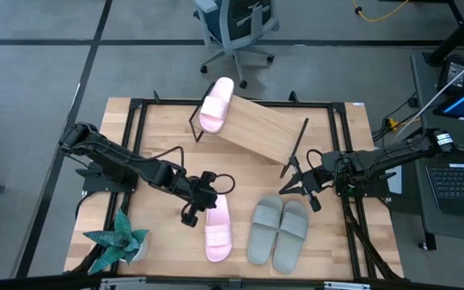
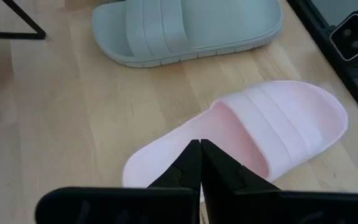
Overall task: Pick and place slides into the shelf
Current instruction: Put the pink slide on the shelf
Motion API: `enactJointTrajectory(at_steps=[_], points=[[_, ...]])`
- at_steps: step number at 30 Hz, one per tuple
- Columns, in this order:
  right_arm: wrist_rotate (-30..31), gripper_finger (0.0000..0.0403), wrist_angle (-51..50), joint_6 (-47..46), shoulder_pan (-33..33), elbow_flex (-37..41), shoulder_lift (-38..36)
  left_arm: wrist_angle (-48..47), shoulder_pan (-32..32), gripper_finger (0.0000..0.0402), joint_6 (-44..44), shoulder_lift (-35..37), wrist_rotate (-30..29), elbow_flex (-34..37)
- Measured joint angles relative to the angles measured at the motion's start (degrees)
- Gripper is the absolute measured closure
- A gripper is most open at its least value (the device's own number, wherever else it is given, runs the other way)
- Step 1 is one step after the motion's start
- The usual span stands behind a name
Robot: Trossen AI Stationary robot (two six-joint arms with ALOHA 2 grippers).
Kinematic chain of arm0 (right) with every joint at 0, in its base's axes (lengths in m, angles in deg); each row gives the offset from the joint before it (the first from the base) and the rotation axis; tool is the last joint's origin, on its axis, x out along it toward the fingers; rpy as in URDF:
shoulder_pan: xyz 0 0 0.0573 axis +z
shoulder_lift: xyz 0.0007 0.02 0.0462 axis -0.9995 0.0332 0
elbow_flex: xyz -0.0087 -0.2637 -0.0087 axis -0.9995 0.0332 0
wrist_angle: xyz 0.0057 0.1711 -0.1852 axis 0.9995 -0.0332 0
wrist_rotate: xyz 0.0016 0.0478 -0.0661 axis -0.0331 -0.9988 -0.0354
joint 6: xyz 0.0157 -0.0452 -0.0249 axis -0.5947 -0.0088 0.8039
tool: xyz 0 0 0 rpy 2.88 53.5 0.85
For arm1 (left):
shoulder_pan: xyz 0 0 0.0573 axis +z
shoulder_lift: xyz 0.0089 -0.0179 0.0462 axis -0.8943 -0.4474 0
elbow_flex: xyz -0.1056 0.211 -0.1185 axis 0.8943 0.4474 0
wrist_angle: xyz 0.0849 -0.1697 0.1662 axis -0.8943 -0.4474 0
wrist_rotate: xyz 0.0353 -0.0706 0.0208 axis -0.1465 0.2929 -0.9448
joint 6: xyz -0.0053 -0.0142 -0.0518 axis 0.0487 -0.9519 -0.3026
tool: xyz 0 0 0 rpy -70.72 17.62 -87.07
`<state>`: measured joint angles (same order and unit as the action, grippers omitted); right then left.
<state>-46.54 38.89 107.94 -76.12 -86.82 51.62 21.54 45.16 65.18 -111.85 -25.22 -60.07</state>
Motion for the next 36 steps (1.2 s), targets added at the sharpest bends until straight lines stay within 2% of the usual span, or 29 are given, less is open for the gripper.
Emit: enactJointTrajectory(at_steps=[6,15,21,25,28,31,36], points=[[0.0,0.0384,0.0,0.0,0.0,0.0,0.0,0.8,0.0,0.0401,4.4,0.0,-2.1,0.0],[0.0,0.0384,0.0,0.0,0.0,0.0,0.0,1.3,0.0,0.0397,3.2,0.0,-3.8,0.0],[0.0,0.0384,0.0,0.0,0.0,0.0,0.0,1.5,-0.3,0.0349,3.3,0.0,-3.9,0.0],[0.0,0.0384,0.0,0.0,0.0,0.0,0.0,1.8,-0.3,0.0305,3.0,0.0,-7.8,0.0],[0.0,0.0384,0.0,0.0,0.0,0.0,0.0,1.7,-0.3,0.0276,1.6,0.0,-8.3,0.0],[0.0,0.0384,0.0,0.0,0.0,0.0,0.0,1.6,-0.3,0.0258,1.1,0.0,-4.6,0.0],[0.0,0.0384,0.0,0.0,0.0,0.0,0.0,1.7,-0.3,0.0253,0.3,0.0,4.1,0.0]])
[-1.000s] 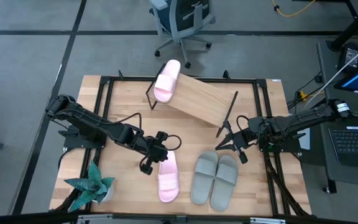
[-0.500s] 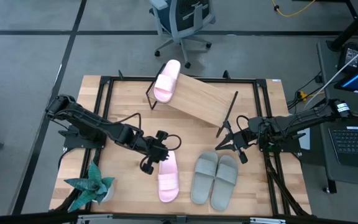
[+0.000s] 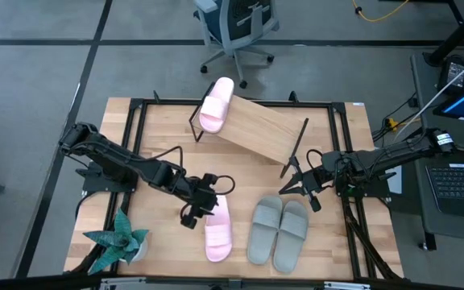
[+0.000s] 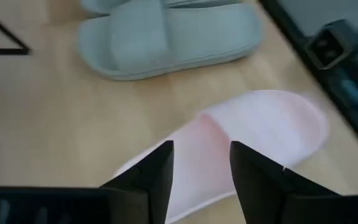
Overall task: Pick and place slides into the shelf
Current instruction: Put the pink slide on the shelf
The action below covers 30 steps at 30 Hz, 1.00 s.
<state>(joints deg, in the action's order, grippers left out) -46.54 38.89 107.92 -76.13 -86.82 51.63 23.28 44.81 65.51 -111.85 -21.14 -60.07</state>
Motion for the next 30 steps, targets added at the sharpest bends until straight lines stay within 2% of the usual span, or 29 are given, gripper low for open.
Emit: enactJointTrajectory(at_steps=[10,17,26,30], points=[[0.0,0.0384,0.0,0.0,0.0,0.0,0.0,1.1,-0.4,0.027,-5.3,-0.8,0.2,0.0],[0.0,0.0384,-0.1,0.0,0.0,0.0,0.0,2.7,-1.8,0.0279,-6.8,-5.8,-1.5,0.0],[0.0,0.0384,-0.1,0.0,0.0,0.0,0.0,2.9,-2.6,0.028,-13.8,-8.3,2.7,0.1],[0.0,0.0384,-0.1,0.0,0.0,0.0,0.0,3.3,-2.6,0.028,-14.4,-8.3,3.3,0.0]])
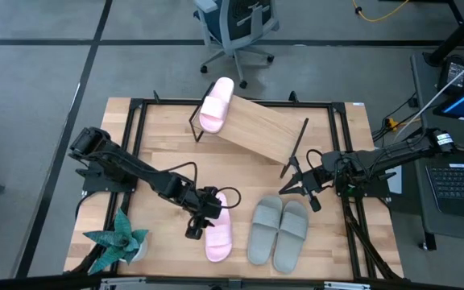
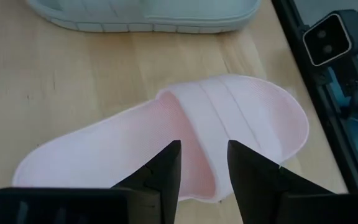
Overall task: Pick and place slides into the shelf
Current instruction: Put the pink slide on the shelf
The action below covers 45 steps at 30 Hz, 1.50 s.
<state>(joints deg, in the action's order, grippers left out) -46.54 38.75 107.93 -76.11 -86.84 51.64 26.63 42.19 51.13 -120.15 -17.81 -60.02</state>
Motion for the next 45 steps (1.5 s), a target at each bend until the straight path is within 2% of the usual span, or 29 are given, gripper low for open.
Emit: enactJointTrajectory(at_steps=[13,32,40,45], points=[[0.0,0.0384,0.0,0.0,0.0,0.0,0.0,0.1,-0.3,0.028,-2.1,-1.1,0.1,0.0],[0.0,0.0384,0.0,0.0,0.0,0.0,0.0,0.8,0.2,0.028,-3.0,-6.3,3.5,-0.1],[0.0,0.0384,0.0,0.0,0.0,0.0,0.0,0.9,0.6,0.028,-5.6,-6.2,8.0,-0.1],[0.0,0.0384,0.0,0.0,0.0,0.0,0.0,0.4,1.6,0.028,-5.9,-6.2,13.8,0.0]])
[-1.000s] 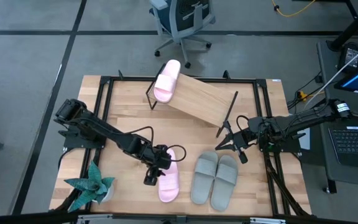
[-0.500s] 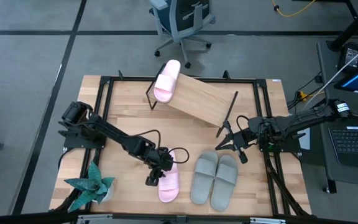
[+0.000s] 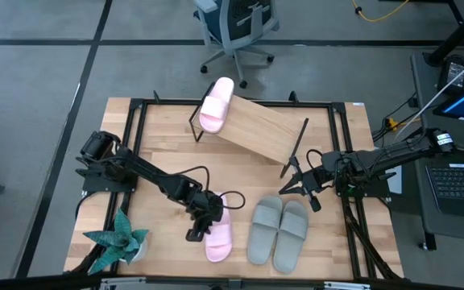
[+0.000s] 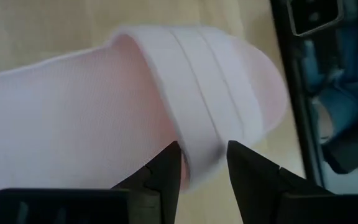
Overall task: Pick and place slides into the shelf
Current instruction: Put the pink slide on the shelf
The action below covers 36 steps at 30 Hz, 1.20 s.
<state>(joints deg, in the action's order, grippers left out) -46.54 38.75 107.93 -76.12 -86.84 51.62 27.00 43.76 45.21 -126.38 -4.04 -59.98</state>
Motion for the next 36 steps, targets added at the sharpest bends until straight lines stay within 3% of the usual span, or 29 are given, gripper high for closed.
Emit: enactJointTrajectory(at_steps=[26,36], points=[[0.0,0.0384,0.0,0.0,0.0,0.0,0.0,1.3,-0.2,0.0284,0.5,0.0,-4.4,0.0],[0.0,0.0384,0.0,0.0,0.0,0.0,0.0,1.4,-0.2,0.0392,0.5,0.2,-5.5,-0.1]])
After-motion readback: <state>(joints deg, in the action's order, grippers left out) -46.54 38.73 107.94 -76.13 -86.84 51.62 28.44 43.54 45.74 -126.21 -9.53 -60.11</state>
